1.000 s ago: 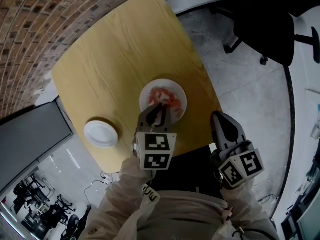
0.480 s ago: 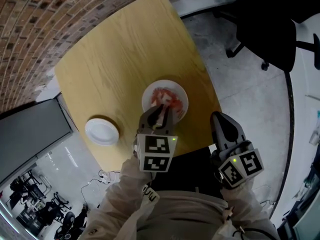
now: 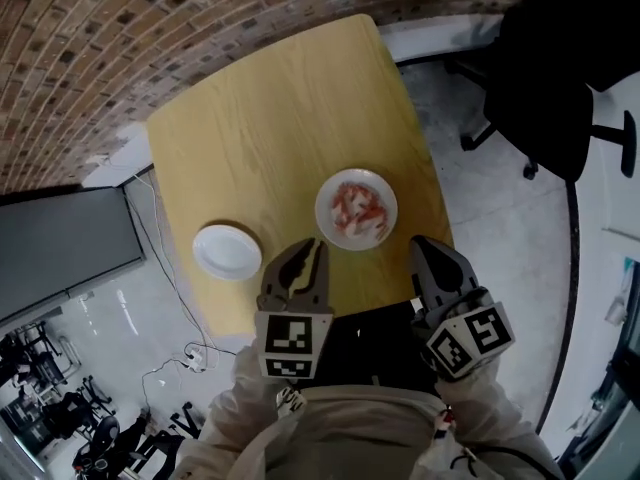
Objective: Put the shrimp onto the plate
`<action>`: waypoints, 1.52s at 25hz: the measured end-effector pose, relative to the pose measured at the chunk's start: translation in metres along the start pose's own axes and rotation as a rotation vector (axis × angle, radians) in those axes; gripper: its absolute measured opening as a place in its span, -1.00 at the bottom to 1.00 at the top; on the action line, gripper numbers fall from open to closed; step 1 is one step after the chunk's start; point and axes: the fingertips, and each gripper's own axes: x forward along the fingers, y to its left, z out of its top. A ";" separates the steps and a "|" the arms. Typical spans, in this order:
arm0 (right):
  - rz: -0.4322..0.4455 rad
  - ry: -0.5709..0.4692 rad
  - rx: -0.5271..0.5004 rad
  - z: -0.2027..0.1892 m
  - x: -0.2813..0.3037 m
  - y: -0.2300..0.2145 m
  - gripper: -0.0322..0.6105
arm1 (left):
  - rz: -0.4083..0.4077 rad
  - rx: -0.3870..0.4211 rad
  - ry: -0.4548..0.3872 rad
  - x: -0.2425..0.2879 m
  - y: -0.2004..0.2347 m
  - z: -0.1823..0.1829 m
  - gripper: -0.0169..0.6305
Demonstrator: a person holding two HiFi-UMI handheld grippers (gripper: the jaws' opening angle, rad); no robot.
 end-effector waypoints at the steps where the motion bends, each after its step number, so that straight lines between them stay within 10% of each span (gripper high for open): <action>1: 0.015 -0.001 -0.013 0.002 0.000 0.014 -0.82 | 0.014 -0.007 -0.017 -0.014 0.007 -0.001 -0.81; 20: 0.160 -0.125 -0.278 -0.018 -0.107 0.305 -0.83 | 0.167 -0.088 -0.398 -0.317 0.067 -0.046 -0.91; 38: 0.149 -0.302 -0.376 0.010 -0.240 0.348 -0.83 | 0.202 -0.008 -0.598 -0.439 -0.022 -0.021 -0.91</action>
